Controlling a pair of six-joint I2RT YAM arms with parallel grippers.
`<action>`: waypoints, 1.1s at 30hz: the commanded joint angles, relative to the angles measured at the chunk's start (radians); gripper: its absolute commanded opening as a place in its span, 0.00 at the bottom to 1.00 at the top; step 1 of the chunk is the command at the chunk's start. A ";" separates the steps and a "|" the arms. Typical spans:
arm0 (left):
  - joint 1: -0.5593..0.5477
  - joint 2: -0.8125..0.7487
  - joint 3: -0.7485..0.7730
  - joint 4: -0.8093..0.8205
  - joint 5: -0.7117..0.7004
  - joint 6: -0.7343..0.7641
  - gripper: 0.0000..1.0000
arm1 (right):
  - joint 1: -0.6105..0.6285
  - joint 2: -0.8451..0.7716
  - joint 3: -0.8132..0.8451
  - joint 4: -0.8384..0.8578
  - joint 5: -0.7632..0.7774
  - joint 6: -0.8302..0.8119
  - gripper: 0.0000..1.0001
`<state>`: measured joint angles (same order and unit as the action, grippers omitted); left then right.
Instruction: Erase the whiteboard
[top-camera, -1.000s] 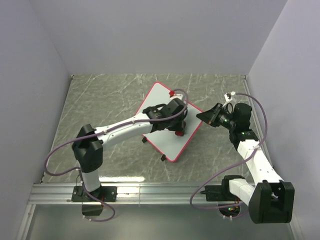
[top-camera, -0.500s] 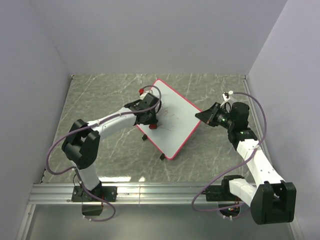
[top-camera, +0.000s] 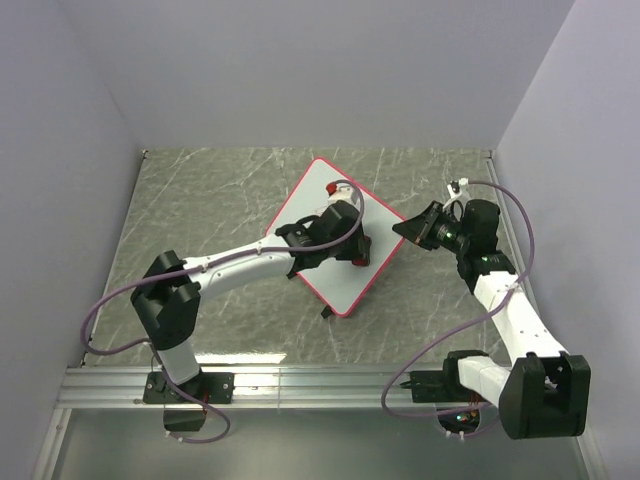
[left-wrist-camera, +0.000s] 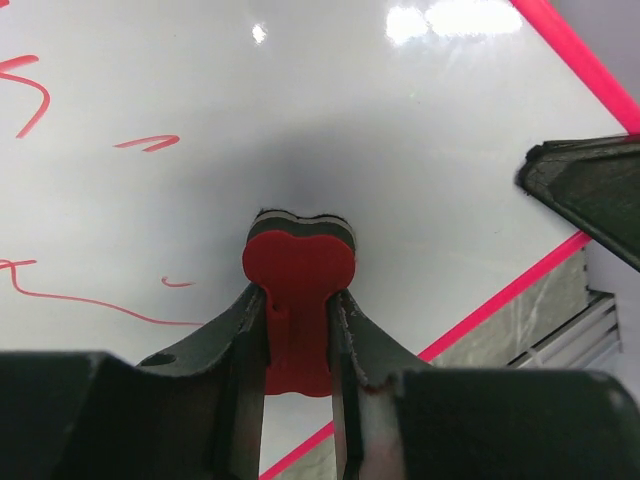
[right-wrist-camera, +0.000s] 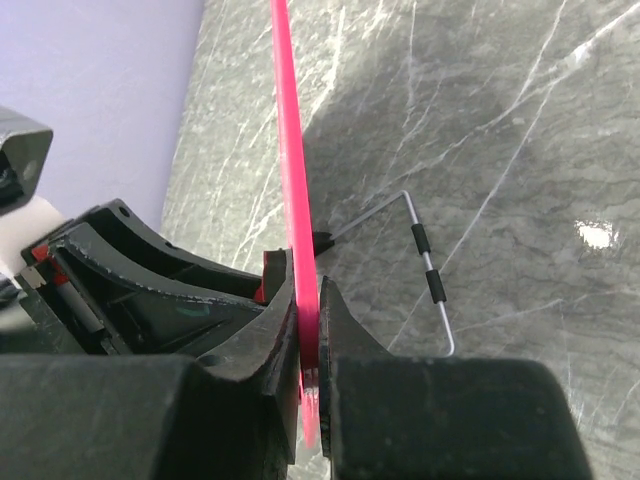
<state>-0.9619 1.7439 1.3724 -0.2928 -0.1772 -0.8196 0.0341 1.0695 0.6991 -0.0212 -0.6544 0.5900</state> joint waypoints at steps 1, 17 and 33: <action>-0.012 0.036 -0.090 0.141 0.108 -0.059 0.00 | 0.024 0.024 0.054 -0.045 -0.083 0.039 0.00; 0.296 -0.049 -0.562 0.455 0.038 0.030 0.00 | 0.024 -0.025 0.079 -0.172 -0.080 0.056 0.00; 0.246 -0.007 -0.443 0.408 0.196 0.069 0.00 | 0.026 -0.025 0.071 -0.135 -0.065 0.097 0.00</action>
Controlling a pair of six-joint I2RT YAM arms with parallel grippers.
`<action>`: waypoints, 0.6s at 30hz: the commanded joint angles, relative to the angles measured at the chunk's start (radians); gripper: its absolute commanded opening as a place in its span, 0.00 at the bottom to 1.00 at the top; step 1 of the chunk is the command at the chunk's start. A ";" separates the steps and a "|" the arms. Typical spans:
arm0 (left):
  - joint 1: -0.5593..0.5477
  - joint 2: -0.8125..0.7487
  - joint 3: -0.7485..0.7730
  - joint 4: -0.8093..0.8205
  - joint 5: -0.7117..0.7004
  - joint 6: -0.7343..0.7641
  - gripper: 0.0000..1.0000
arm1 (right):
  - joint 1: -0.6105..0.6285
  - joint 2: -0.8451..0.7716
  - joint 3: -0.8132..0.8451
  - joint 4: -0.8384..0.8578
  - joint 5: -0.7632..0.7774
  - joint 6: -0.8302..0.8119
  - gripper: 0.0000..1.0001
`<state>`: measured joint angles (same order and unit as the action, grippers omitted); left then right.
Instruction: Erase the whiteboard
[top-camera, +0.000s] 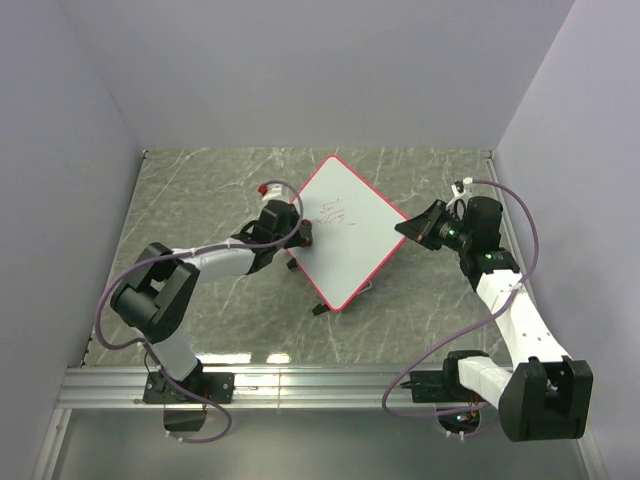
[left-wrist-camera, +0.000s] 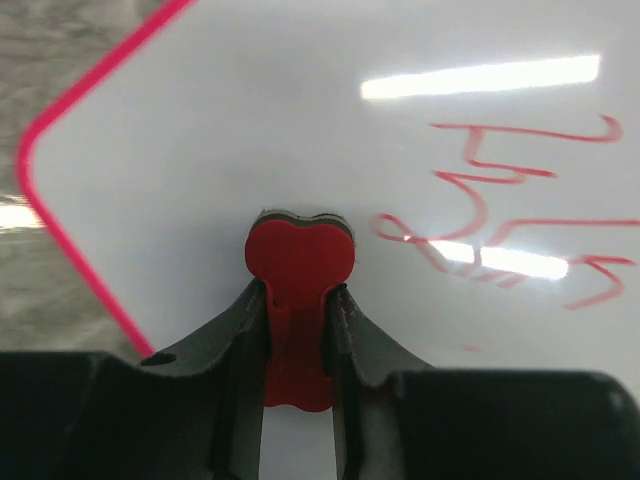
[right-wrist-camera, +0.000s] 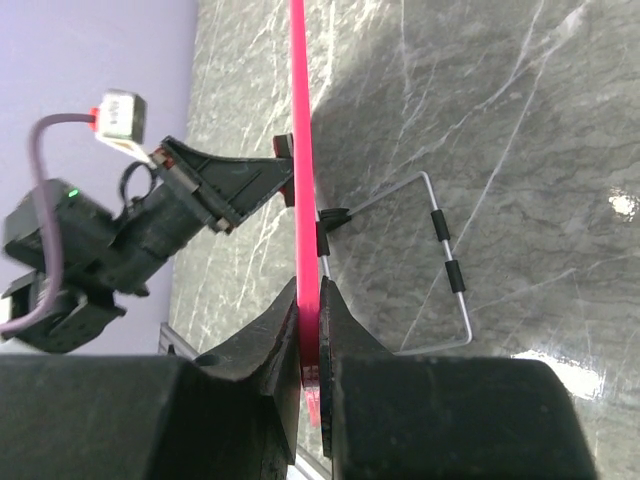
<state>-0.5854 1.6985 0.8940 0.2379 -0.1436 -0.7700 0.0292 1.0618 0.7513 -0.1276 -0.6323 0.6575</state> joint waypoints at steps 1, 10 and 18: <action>-0.164 0.029 0.072 -0.133 0.179 0.023 0.00 | 0.031 -0.022 0.008 -0.027 -0.087 0.028 0.00; -0.226 0.041 0.304 -0.229 0.240 0.055 0.00 | 0.031 -0.057 -0.058 -0.040 -0.083 0.001 0.00; -0.067 0.168 0.375 -0.267 0.236 0.089 0.00 | 0.031 -0.062 -0.009 -0.116 -0.072 -0.056 0.00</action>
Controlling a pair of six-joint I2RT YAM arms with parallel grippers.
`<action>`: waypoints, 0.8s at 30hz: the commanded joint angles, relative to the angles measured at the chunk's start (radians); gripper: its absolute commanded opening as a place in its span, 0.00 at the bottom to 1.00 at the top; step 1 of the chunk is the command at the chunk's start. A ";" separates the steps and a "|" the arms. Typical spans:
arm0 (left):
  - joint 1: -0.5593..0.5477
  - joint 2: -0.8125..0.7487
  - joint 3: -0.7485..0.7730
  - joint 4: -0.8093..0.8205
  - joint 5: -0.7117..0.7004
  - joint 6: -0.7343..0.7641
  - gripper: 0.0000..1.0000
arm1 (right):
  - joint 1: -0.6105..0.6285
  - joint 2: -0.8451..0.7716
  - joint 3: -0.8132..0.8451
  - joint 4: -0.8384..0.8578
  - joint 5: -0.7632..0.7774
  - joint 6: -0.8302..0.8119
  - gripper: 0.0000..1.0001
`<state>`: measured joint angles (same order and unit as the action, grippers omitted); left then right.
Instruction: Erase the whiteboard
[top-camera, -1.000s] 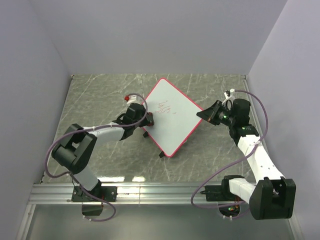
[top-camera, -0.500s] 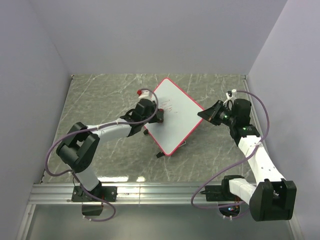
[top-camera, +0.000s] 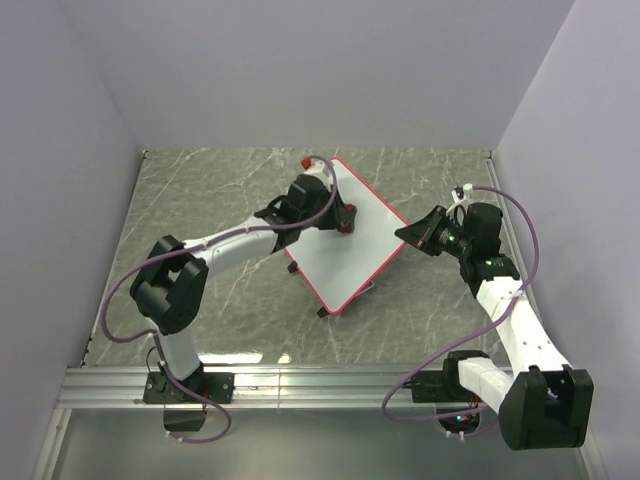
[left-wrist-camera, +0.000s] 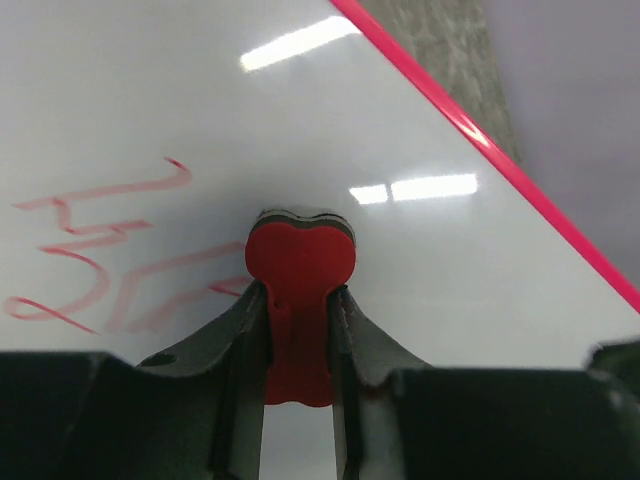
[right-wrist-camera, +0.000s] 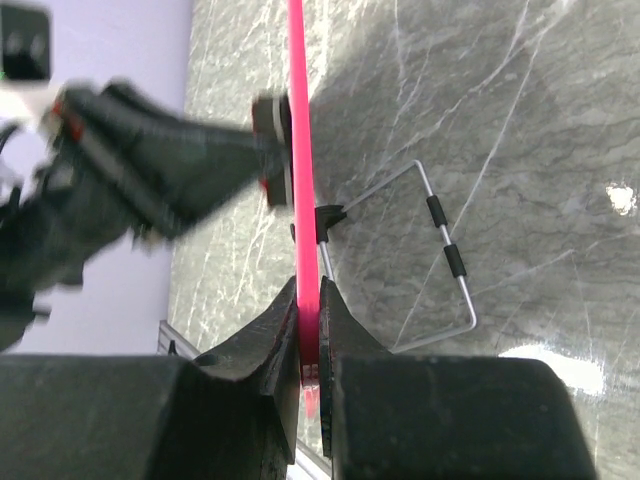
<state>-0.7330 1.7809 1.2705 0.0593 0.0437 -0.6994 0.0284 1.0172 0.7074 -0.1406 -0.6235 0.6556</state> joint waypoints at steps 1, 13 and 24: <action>0.102 0.109 0.007 -0.090 0.045 0.023 0.00 | 0.031 -0.020 0.037 -0.111 -0.079 -0.057 0.00; 0.222 0.178 -0.098 -0.065 0.108 0.040 0.00 | 0.031 -0.006 0.073 -0.137 -0.061 -0.080 0.00; 0.002 0.066 0.007 -0.107 0.146 0.024 0.00 | 0.031 0.027 0.066 -0.093 -0.062 -0.059 0.00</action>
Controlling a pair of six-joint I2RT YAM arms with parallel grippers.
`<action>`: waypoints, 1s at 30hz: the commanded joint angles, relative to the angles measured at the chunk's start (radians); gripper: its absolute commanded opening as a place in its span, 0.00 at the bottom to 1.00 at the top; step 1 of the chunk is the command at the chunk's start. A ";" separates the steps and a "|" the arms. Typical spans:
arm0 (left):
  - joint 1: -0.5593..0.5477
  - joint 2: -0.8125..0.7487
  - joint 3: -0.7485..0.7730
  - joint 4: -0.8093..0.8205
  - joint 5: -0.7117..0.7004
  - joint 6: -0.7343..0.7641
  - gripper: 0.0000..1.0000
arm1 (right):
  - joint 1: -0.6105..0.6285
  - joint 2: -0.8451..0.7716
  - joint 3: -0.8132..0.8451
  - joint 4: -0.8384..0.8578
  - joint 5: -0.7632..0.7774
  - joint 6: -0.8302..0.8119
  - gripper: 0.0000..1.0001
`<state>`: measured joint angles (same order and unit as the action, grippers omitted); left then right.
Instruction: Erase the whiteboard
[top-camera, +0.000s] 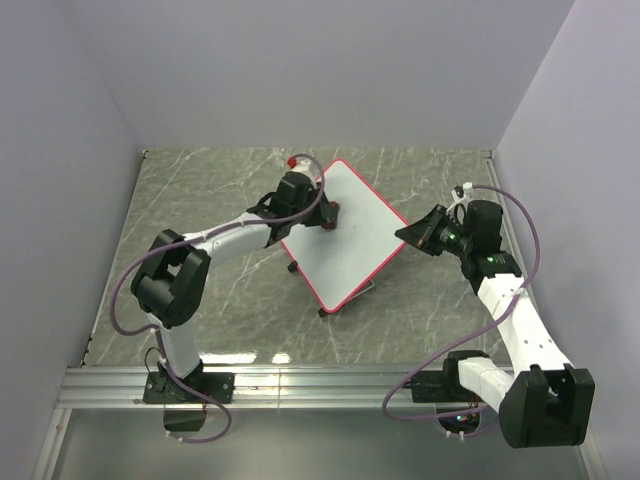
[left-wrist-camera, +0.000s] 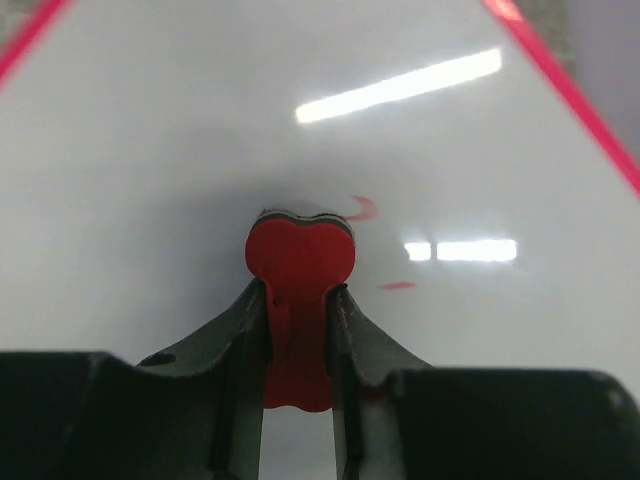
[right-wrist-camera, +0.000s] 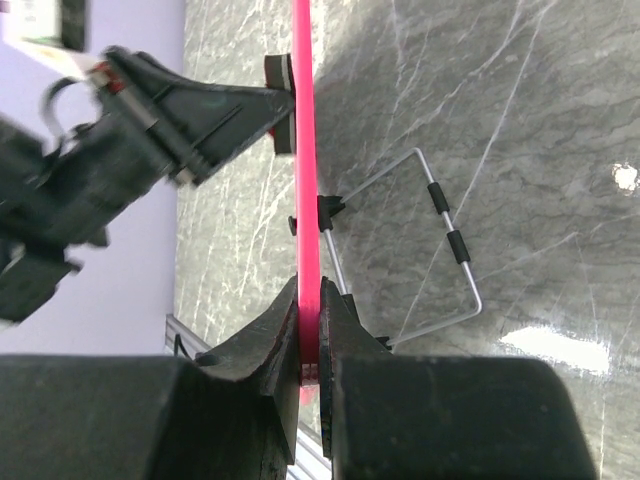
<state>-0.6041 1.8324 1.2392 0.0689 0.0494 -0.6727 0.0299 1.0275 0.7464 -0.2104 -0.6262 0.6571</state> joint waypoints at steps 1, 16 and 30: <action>-0.132 0.022 0.058 -0.124 0.148 -0.002 0.00 | 0.030 0.017 0.025 -0.020 -0.061 -0.059 0.00; -0.046 0.077 0.128 -0.178 0.121 0.031 0.00 | 0.030 0.013 0.034 -0.043 -0.060 -0.082 0.00; 0.009 0.248 0.490 -0.406 0.220 0.265 0.00 | 0.034 0.014 0.030 -0.069 -0.050 -0.117 0.00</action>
<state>-0.5190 2.0281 1.6184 -0.2138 0.1780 -0.5079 0.0303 1.0363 0.7502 -0.2195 -0.6365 0.6369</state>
